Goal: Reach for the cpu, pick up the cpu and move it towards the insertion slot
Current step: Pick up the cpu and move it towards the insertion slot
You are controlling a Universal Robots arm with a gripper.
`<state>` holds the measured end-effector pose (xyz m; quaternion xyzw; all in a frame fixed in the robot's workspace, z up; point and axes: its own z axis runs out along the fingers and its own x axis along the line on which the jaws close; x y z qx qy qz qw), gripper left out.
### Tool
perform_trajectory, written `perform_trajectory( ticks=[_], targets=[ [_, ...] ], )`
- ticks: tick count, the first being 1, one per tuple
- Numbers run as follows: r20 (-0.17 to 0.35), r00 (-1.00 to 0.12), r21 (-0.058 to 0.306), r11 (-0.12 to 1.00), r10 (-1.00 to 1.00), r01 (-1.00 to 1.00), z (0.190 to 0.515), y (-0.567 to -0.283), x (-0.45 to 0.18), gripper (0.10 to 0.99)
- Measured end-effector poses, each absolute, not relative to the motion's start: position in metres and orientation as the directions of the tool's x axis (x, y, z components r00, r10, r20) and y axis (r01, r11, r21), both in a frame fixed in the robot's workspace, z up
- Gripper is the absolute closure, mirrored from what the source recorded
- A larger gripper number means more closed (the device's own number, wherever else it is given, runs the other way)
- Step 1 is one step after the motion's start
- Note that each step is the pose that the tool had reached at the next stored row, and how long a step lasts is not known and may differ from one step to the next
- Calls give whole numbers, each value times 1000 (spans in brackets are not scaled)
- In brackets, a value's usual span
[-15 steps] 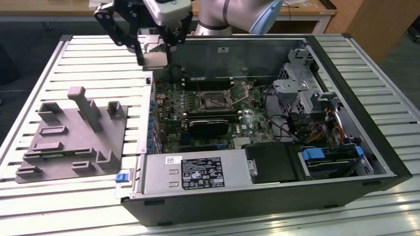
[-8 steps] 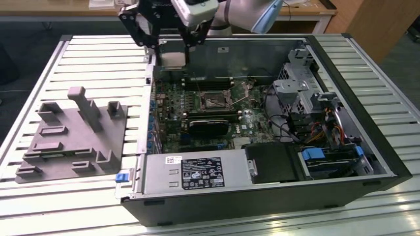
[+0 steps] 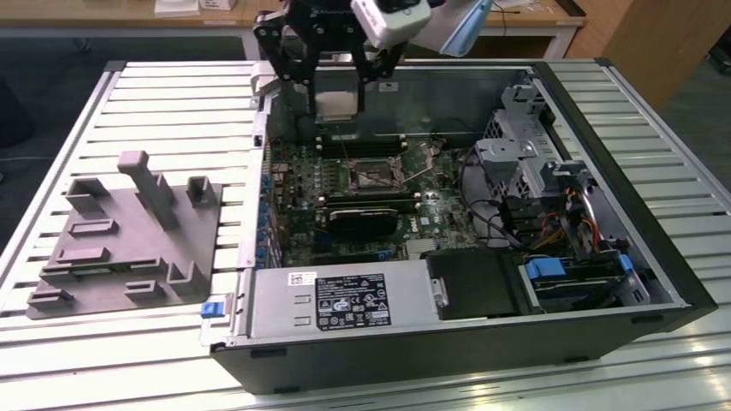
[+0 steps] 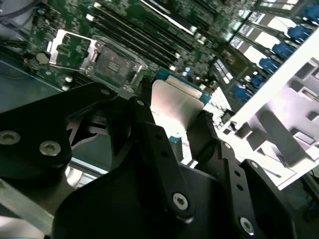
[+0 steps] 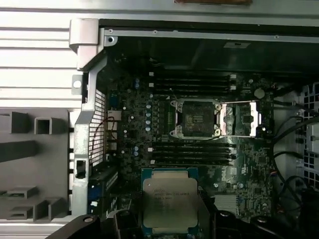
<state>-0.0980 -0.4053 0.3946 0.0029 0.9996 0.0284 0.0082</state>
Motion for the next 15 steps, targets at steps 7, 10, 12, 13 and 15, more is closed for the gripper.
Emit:
perform_trajectory(
  ticks=[7,10,12,13,15],
  targets=[
    [-16,-1000,57,998,6,5,390,-397,-68,553],
    [-16,-1000,57,998,6,5,388,-393,-58,553],
    [-16,-1000,57,998,6,5,386,-390,-51,553],
    [-16,-1000,57,998,6,5,385,-388,-49,553],
    [-16,-1000,57,998,6,5,383,-385,-44,553]
  ],
)
